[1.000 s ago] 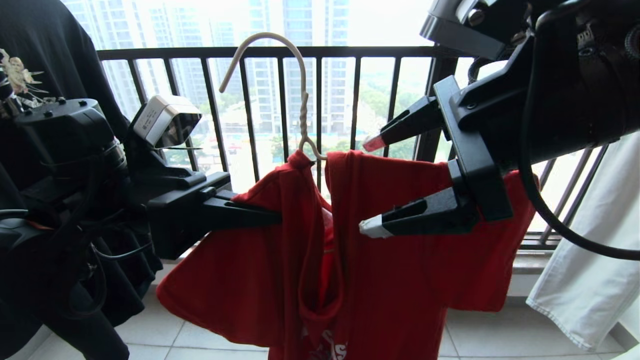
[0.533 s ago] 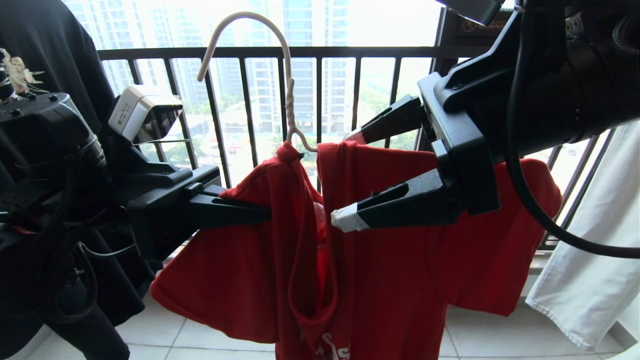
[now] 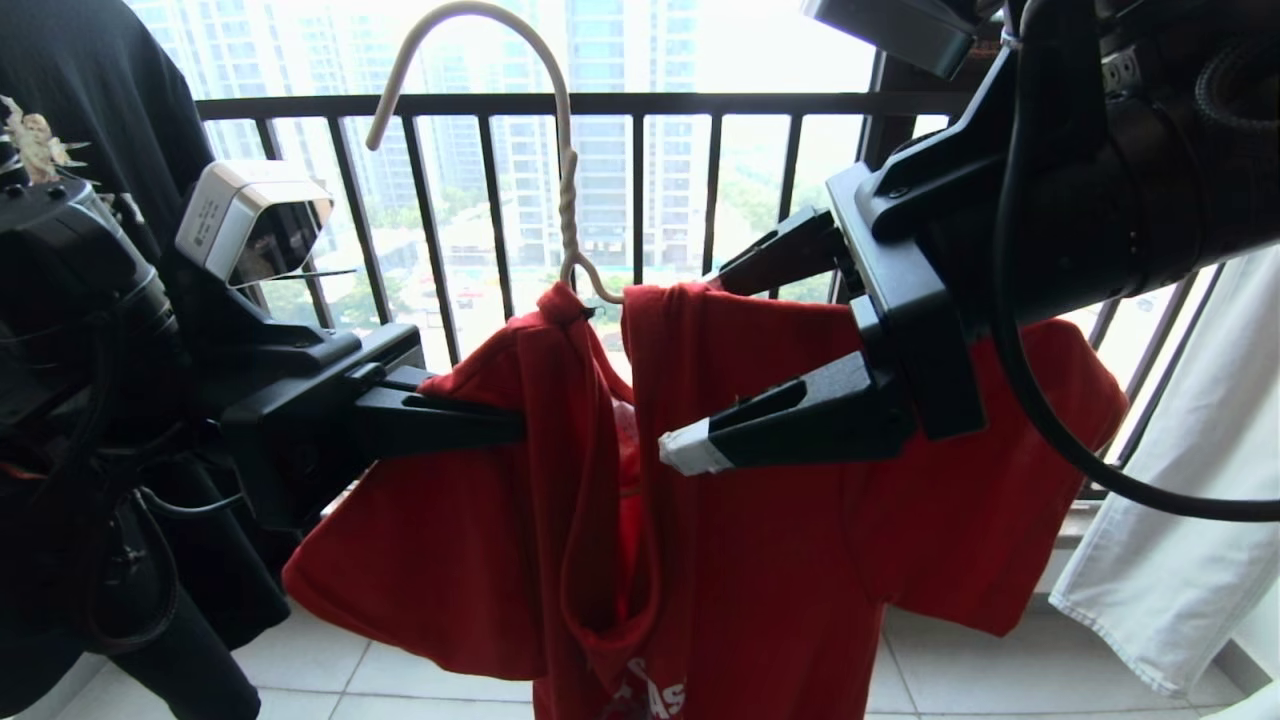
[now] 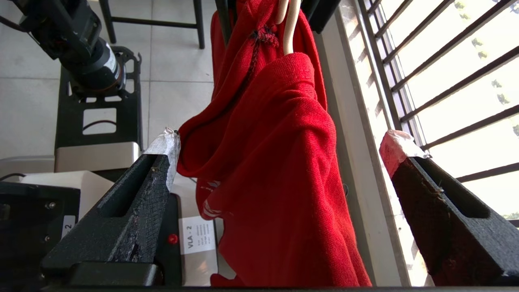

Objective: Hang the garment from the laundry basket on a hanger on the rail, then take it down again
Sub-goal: Hang the clothes rack on the clothesline

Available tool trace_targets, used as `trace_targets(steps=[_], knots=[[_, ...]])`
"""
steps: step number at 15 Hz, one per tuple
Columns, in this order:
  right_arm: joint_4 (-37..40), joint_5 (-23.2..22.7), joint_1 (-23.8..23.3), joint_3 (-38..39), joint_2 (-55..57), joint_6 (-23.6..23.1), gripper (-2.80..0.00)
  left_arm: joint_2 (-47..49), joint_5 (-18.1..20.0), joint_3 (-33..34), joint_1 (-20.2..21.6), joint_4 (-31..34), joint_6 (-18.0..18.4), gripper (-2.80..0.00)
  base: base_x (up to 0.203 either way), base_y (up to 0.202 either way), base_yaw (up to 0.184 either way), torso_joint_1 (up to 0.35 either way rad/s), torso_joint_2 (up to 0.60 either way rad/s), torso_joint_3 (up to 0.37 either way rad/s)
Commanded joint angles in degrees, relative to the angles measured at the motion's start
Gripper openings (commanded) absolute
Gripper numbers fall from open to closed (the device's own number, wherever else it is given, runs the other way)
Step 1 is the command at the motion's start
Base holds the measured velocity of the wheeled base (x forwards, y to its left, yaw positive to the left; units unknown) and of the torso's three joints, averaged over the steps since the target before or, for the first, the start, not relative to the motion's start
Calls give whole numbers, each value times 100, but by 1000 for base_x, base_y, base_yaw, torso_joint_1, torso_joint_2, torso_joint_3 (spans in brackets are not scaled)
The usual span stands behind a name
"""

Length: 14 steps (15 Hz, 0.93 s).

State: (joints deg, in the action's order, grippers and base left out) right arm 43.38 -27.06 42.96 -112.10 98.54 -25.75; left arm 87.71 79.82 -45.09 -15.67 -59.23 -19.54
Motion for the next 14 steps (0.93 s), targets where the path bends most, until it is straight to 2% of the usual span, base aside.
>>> trace_targets(steps=[1, 8, 11, 12, 14], knots=[[108, 6, 2, 4, 16, -9, 0, -86, 34, 1, 29, -36, -15, -280, 0, 0, 0, 0, 0, 0], [233, 16, 6, 4, 104, -1, 0, -287, 7, 13, 38, -36, -6, -280, 0, 0, 0, 0, 0, 0], [233, 62, 11, 4, 121, -9, 0, -298, -175, 9, 56, -36, -11, -280, 0, 0, 0, 0, 0, 0], [233, 60, 11, 4, 122, -9, -280, -307, -239, 1, 56, -36, -15, -280, 0, 0, 0, 0, 0, 0], [233, 75, 19, -2, 122, -9, -280, -298, -274, 1, 56, -36, -15, -280, 0, 0, 0, 0, 0, 0]])
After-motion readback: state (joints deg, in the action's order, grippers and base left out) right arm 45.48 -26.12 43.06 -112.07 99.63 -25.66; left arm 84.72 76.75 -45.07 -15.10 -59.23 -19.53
